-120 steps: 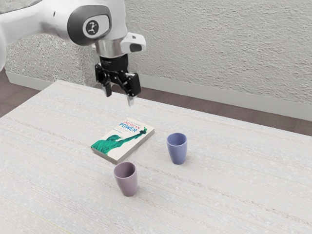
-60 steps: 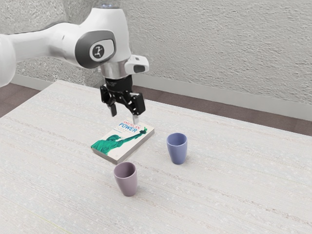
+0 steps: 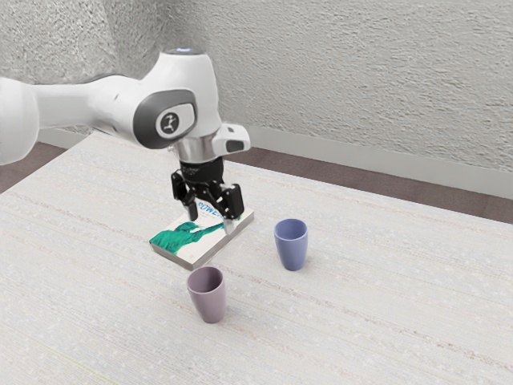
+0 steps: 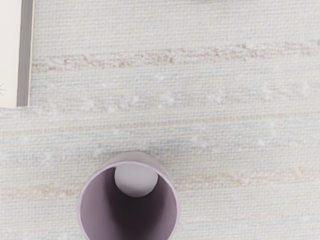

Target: Place the left cup onto the right cup

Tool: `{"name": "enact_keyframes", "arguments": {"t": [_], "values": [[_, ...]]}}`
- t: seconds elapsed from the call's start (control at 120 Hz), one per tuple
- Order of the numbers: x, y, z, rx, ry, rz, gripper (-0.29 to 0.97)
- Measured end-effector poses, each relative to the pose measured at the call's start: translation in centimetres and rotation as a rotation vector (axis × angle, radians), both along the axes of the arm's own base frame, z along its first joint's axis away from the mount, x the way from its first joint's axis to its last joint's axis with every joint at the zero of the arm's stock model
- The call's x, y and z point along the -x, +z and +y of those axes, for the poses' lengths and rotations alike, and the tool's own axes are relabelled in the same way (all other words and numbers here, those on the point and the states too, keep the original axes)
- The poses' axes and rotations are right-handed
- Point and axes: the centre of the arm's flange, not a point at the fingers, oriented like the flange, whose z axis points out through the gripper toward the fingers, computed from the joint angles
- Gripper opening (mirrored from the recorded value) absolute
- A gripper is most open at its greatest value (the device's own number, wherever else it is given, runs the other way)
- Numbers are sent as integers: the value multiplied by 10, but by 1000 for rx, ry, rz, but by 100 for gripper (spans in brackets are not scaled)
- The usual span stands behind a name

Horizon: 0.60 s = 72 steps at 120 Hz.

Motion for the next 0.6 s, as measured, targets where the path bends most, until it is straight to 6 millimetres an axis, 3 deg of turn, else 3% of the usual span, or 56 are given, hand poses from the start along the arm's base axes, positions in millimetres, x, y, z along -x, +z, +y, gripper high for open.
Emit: {"name": "enact_keyframes", "arguments": {"t": [0.6], "values": [[19, -62, -2, 21, 77, 22, 58]]}}
